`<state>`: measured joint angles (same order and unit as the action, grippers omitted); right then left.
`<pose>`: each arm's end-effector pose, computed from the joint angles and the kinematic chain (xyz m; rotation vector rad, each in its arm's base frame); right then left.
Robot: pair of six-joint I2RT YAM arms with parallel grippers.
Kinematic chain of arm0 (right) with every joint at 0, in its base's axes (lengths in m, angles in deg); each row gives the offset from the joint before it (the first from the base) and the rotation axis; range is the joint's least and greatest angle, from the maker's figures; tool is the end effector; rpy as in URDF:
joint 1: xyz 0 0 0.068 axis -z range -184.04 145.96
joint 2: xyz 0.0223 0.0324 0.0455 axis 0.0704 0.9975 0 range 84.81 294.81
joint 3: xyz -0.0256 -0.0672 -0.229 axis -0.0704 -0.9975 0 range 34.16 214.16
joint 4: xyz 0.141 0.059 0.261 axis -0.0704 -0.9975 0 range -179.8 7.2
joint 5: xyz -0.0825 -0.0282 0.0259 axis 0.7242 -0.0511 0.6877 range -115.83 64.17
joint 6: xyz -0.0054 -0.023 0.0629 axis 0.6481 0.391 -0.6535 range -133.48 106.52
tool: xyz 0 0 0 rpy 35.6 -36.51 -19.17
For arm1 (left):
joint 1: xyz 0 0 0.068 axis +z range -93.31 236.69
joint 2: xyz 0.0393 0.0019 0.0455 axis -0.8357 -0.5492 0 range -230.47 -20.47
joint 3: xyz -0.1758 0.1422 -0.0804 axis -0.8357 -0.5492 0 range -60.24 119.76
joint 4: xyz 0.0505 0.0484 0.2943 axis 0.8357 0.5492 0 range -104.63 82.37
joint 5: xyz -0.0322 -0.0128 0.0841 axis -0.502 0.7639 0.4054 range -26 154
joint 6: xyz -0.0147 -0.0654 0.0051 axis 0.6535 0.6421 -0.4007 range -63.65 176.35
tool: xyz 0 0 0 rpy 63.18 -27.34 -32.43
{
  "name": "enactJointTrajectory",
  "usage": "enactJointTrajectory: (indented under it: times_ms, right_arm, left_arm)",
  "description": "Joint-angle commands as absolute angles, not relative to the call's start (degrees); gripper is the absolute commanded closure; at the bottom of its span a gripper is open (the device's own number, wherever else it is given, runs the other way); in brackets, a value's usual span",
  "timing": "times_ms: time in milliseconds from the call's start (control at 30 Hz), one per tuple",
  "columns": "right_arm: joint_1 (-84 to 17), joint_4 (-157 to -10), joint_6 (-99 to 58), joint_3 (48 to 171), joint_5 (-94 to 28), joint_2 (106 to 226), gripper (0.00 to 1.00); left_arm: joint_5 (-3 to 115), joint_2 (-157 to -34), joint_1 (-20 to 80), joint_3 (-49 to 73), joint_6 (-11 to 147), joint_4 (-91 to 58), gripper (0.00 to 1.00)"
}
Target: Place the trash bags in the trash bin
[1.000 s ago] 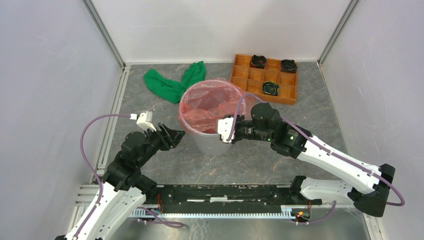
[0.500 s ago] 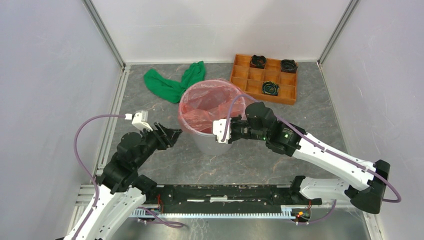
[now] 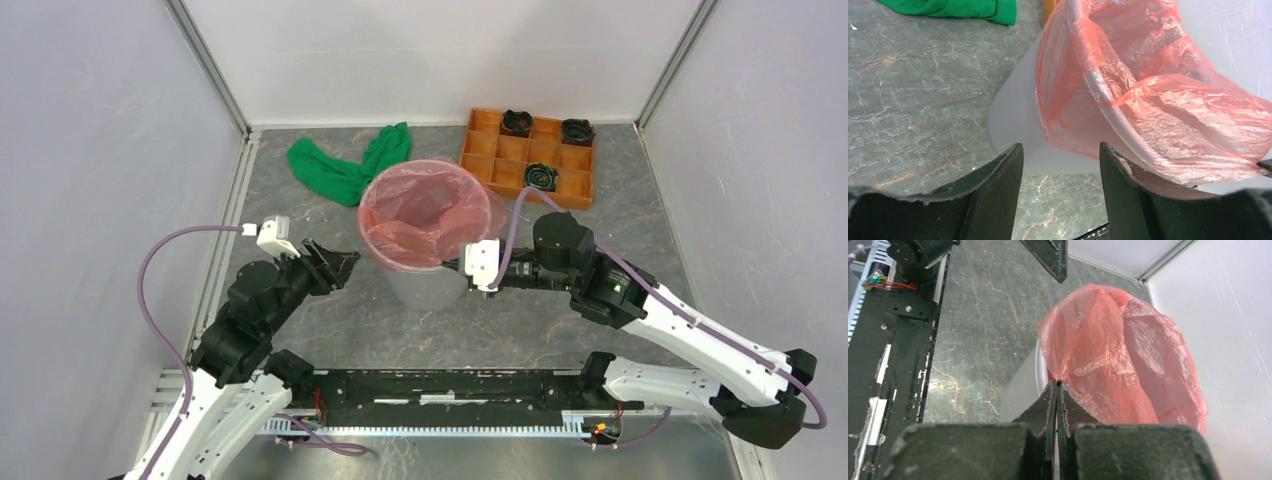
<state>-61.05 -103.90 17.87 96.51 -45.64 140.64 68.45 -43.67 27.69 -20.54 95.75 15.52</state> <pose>0.1432 0.2539 0.3647 -1.4599 1.1458 0.6289 0.1700 -0.0895 0.3134 -0.2272 1.8640 -0.7691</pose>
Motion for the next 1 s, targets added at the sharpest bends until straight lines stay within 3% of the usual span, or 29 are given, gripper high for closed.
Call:
enactJointTrajectory:
  times_ms: [0, 300, 467, 667, 700, 833, 967]
  right_arm:
    - [-61.3, -105.1, 15.8, 93.5, -48.8, 139.5, 0.99]
    - [-62.5, -96.6, 15.2, 78.6, -47.3, 135.3, 0.99]
    - [-62.5, -78.8, 12.0, 65.8, -46.2, 132.4, 0.99]
    - [-62.6, -62.0, 7.4, 59.1, -41.7, 134.4, 0.92]
    - [-62.6, -61.7, 6.7, 58.9, -40.0, 133.9, 0.88]
    - [-62.6, -73.2, 1.2, 63.8, -40.2, 132.0, 0.54]
    - [-62.6, -89.8, -3.8, 68.8, -38.5, 128.3, 0.39]
  left_arm:
    - [69.2, -44.7, 27.8, -17.7, 94.6, 14.0, 0.36]
    - [68.9, -46.4, 27.8, -16.5, 95.5, 14.1, 0.36]
    - [68.9, -47.3, 27.8, -17.8, 97.1, 12.6, 0.36]
    - [66.5, -47.0, 27.8, -20.7, 102.0, 10.9, 0.36]
    - [66.0, -47.1, 27.8, -21.0, 102.6, 11.0, 0.36]
    - [67.6, -46.7, 27.8, -21.4, 103.3, 12.9, 0.36]
    - [72.3, -45.1, 27.8, -23.0, 102.9, 13.6, 0.32]
